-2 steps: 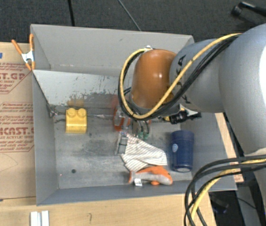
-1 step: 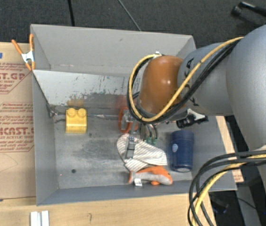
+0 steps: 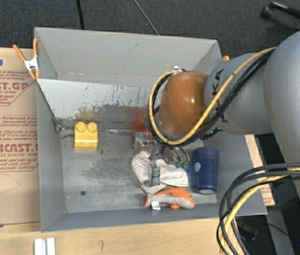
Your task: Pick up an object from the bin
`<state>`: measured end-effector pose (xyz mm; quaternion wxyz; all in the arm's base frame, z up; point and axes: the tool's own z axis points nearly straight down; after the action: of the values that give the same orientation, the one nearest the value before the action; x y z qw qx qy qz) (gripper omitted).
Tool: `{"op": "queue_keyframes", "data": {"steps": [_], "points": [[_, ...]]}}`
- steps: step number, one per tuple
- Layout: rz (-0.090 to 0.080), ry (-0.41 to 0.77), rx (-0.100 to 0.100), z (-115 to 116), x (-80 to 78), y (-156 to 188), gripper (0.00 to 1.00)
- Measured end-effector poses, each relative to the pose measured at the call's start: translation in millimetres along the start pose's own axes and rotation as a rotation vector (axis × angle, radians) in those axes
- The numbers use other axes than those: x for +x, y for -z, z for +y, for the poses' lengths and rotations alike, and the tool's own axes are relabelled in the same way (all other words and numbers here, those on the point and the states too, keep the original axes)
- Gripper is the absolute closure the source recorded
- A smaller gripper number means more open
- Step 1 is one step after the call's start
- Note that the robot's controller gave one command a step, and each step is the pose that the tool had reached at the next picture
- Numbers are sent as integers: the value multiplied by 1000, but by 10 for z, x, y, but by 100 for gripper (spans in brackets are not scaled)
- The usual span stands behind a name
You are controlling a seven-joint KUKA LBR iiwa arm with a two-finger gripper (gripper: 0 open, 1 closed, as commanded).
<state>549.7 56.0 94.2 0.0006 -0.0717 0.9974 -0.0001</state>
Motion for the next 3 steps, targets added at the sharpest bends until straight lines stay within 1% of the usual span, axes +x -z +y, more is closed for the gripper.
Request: {"op": "queue_keyframes", "data": {"steps": [1, 2, 3], "points": [[0, 79, -1, -211, -26, -183, 0], [0, -150, -2, -313, -35, -242, 100], [0, -150, -2, -313, -35, -242, 100]]}}
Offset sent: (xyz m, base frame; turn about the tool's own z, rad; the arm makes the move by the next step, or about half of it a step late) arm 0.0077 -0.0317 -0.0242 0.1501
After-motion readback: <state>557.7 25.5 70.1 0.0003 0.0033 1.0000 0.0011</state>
